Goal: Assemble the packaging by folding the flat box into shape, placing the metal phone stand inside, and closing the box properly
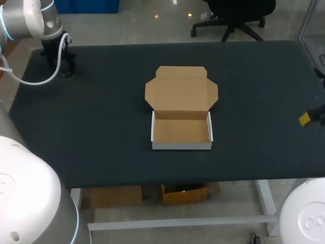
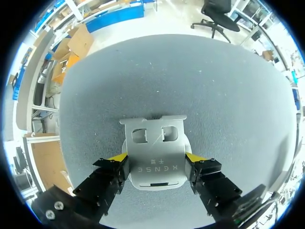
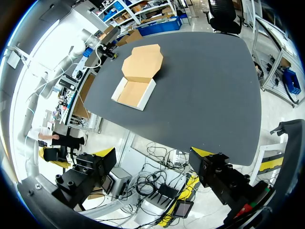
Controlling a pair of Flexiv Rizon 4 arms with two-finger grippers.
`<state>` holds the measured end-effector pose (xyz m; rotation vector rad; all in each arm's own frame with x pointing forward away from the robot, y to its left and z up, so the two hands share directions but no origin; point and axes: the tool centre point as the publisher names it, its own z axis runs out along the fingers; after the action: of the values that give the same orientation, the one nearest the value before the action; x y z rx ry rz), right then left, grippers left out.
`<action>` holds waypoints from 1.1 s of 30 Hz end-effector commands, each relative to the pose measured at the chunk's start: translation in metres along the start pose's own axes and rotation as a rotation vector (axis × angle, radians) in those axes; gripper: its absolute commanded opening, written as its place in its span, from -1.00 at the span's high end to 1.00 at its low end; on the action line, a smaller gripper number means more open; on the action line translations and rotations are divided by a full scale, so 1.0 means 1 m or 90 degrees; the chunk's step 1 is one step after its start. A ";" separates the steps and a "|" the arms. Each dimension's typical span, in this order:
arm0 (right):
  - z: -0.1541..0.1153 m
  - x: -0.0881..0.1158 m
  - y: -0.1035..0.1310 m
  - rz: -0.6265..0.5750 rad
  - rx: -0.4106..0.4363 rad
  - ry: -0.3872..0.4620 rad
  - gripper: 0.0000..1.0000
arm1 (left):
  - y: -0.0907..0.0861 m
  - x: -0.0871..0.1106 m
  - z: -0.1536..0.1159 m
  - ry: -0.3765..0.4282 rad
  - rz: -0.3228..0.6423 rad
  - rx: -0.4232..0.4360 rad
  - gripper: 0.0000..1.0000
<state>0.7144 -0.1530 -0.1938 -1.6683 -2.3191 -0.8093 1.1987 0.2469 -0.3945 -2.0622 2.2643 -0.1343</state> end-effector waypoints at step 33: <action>-0.009 0.010 -0.004 -0.091 -0.065 -0.014 -1.00 | 0.083 0.037 -0.065 -0.019 0.033 0.023 1.00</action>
<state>0.7218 -0.1521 -0.1849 -1.5641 -2.4470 -0.8913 1.1216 0.2215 -0.3496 -2.0119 2.3225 -0.0698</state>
